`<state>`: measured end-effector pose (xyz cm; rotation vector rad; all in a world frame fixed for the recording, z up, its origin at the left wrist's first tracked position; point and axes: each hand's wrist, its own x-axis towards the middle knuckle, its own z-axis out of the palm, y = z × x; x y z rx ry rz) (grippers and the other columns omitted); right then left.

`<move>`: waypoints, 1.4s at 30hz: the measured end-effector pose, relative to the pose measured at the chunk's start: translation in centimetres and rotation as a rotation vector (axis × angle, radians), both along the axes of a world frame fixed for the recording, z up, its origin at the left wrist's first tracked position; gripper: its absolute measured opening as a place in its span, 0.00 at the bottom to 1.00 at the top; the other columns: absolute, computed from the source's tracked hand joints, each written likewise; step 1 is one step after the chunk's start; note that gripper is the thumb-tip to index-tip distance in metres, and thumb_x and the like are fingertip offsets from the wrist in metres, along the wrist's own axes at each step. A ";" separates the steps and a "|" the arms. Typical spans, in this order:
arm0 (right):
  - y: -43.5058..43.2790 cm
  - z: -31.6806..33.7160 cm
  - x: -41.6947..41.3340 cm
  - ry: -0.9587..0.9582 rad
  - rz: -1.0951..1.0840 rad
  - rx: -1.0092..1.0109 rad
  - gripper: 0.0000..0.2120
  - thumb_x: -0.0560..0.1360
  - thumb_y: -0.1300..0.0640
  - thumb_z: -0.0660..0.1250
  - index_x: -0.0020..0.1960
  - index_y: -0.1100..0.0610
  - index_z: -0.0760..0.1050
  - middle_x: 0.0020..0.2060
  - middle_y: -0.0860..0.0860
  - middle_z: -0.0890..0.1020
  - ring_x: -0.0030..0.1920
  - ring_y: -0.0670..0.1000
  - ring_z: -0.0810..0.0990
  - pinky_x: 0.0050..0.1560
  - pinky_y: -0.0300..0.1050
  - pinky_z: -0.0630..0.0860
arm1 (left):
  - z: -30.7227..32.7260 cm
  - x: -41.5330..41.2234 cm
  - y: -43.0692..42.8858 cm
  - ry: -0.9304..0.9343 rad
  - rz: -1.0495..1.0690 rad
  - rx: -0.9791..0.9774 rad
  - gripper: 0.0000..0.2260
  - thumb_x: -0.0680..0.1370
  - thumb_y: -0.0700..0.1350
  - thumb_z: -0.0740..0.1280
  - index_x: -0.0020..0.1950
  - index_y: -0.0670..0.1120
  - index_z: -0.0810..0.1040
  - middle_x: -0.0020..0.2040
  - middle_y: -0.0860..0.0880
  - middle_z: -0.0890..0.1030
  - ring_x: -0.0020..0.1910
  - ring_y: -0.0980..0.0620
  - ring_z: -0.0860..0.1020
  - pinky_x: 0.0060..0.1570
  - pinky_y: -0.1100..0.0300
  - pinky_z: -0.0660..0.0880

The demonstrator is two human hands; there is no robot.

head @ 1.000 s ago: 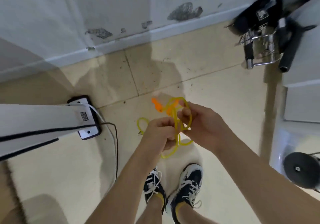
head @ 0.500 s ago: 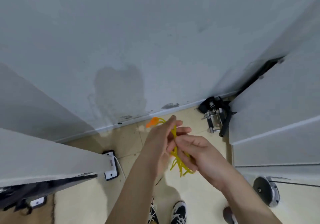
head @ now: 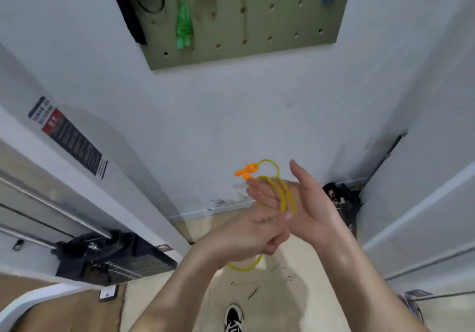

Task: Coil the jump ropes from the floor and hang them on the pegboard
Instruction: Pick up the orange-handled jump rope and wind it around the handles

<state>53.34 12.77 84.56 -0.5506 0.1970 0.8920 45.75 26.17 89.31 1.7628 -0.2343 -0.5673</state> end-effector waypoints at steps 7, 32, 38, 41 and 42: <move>0.2 6.0 -0.8 -0.129 -0.123 -0.146 0.04 0.79 0.58 0.59 0.46 0.57 0.69 0.34 0.53 0.79 0.20 0.44 0.66 0.16 0.33 0.57 | -2.2 -8.5 0.1 0.161 -0.098 0.167 0.20 0.77 0.64 0.56 0.34 0.51 0.70 0.28 0.56 0.69 0.28 0.54 0.65 0.30 0.60 0.63; 6.0 8.0 -21.4 -0.787 0.319 -0.246 0.24 0.65 0.44 0.77 0.52 0.53 0.70 0.55 0.58 0.80 0.54 0.56 0.79 0.53 0.55 0.76 | 9.6 -16.3 6.9 -0.147 0.779 -0.662 0.14 0.83 0.51 0.55 0.39 0.47 0.67 0.24 0.54 0.59 0.20 0.59 0.54 0.20 0.68 0.50; 10.5 13.9 -23.9 -0.537 -0.088 -0.003 0.36 0.65 0.39 0.74 0.65 0.58 0.71 0.54 0.64 0.82 0.56 0.60 0.82 0.51 0.57 0.80 | 7.5 -23.9 8.8 -0.187 0.468 -0.313 0.15 0.79 0.56 0.57 0.38 0.47 0.68 0.26 0.54 0.62 0.24 0.56 0.56 0.23 0.65 0.53; 12.4 15.7 -26.1 -0.530 -0.198 -0.098 0.15 0.78 0.52 0.64 0.61 0.57 0.74 0.41 0.62 0.83 0.39 0.58 0.84 0.41 0.50 0.82 | 6.5 -26.4 10.1 -0.424 0.425 0.061 0.18 0.81 0.56 0.53 0.44 0.46 0.75 0.32 0.54 0.78 0.33 0.55 0.75 0.36 0.61 0.72; 12.7 15.8 -26.7 -0.513 -0.215 -0.077 0.12 0.79 0.54 0.62 0.61 0.54 0.75 0.42 0.62 0.83 0.38 0.57 0.84 0.40 0.49 0.82 | 6.1 -27.0 10.7 -0.493 0.439 0.184 0.18 0.82 0.56 0.52 0.46 0.49 0.78 0.39 0.56 0.83 0.41 0.59 0.79 0.45 0.62 0.73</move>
